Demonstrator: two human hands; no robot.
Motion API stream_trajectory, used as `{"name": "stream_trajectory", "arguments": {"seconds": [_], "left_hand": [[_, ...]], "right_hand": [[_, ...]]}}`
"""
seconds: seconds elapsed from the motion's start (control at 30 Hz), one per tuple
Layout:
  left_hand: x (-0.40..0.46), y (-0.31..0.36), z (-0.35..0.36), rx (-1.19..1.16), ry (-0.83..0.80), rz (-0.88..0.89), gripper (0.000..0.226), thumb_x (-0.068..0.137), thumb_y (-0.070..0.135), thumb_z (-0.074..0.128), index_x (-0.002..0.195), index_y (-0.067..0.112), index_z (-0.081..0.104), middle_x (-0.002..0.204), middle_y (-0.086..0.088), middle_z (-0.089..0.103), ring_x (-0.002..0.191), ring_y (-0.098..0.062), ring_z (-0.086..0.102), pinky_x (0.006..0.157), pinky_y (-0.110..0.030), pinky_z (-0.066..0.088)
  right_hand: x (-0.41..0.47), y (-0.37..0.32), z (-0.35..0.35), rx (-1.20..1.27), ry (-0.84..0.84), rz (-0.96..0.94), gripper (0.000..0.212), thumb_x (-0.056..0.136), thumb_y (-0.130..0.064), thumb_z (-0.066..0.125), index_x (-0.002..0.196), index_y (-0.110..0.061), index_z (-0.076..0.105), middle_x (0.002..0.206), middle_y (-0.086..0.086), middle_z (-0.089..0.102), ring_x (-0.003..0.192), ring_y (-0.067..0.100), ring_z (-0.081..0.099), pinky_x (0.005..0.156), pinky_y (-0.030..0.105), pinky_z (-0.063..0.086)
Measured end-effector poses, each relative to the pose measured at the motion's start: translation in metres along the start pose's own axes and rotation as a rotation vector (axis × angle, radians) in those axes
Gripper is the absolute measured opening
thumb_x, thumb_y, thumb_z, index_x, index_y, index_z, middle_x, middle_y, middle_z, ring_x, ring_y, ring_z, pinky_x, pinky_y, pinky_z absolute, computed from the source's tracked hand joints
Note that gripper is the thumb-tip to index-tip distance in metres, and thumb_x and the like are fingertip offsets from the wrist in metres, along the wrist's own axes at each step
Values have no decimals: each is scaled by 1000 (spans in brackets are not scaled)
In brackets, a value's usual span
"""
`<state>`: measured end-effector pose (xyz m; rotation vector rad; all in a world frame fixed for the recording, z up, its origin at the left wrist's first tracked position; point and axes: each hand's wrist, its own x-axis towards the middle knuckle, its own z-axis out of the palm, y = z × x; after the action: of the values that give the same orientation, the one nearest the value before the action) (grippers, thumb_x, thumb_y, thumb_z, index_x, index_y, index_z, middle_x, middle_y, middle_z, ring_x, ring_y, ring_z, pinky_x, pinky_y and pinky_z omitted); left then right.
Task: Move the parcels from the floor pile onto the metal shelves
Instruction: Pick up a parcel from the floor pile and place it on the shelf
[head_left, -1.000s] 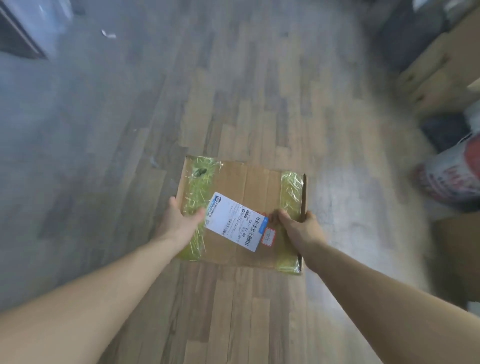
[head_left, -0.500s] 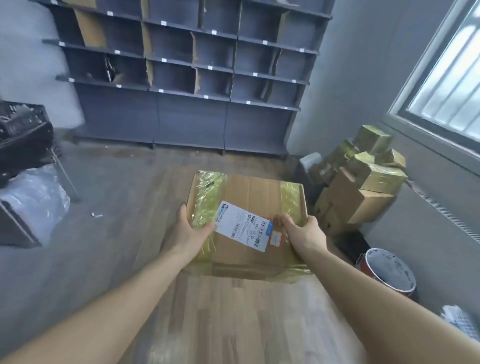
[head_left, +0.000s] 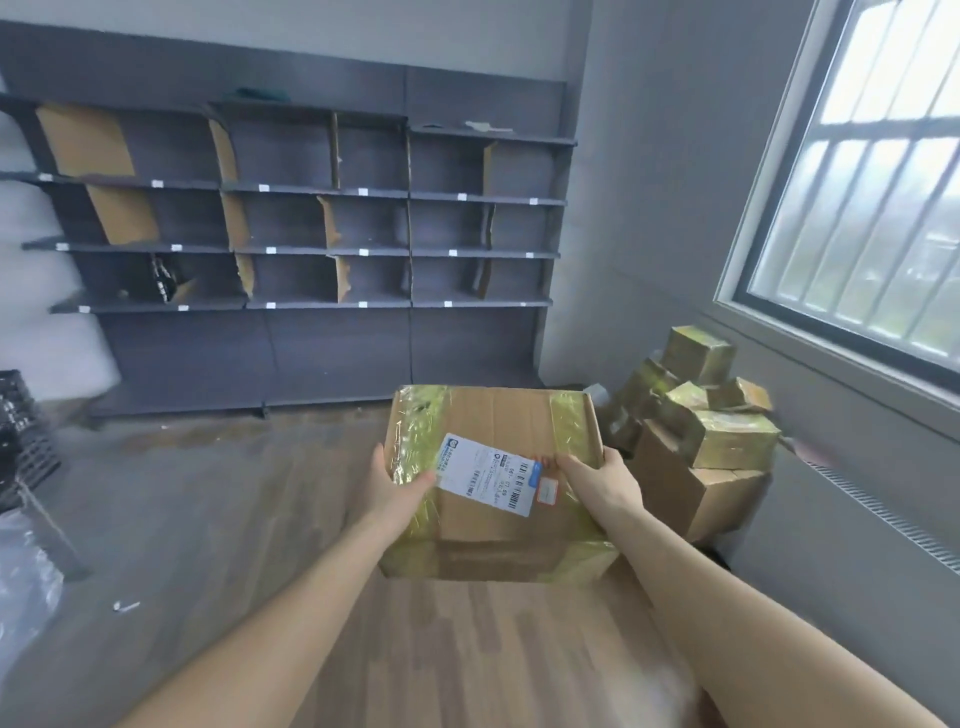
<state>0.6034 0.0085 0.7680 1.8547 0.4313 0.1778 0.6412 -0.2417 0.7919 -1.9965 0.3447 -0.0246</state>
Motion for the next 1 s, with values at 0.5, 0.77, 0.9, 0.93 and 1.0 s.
{"name": "stream_trajectory", "arguments": {"seconds": [0.5,0.77,0.9,0.93,1.0], "left_hand": [[308,36,59,-102,-73,34,80,89,29,69,152,17,22,148,-1,44,130,-23,46,110,-46,37],[485,71,93,-24,-144,17,83,92,36,65,155,21,14,155,0,35,137,-25,40,112,-43,33],[556,84,125,-13,-165,19,78,94,29,63,155,17,16,153,-1,37,137,-24,40,111,-40,33],[575,86,134,-4,-169,19,78,94,29,63,155,17,16,153,-1,37,137,-24,40,111,-39,33],[615,90,153,47,-168,30,80,94,33,63,156,19,15,155,0,34,137,-24,39,110,-39,33]], "right_hand": [[281,-73,106,-12,-6,27,62,87,-55,62,136,-24,44,99,-6,63,80,11,63,61,28,50],[433,-127,149,-25,50,67,68,87,-59,61,141,-25,38,105,-6,62,79,9,62,59,25,50],[508,-135,164,-22,52,102,67,88,-58,61,141,-24,38,108,-4,61,83,12,62,64,27,51],[529,-136,169,-19,48,112,68,87,-59,61,141,-24,38,108,-5,61,84,12,62,66,28,52],[574,-137,178,-17,47,122,69,86,-60,61,140,-24,38,107,-6,60,81,9,60,65,27,52]]}}
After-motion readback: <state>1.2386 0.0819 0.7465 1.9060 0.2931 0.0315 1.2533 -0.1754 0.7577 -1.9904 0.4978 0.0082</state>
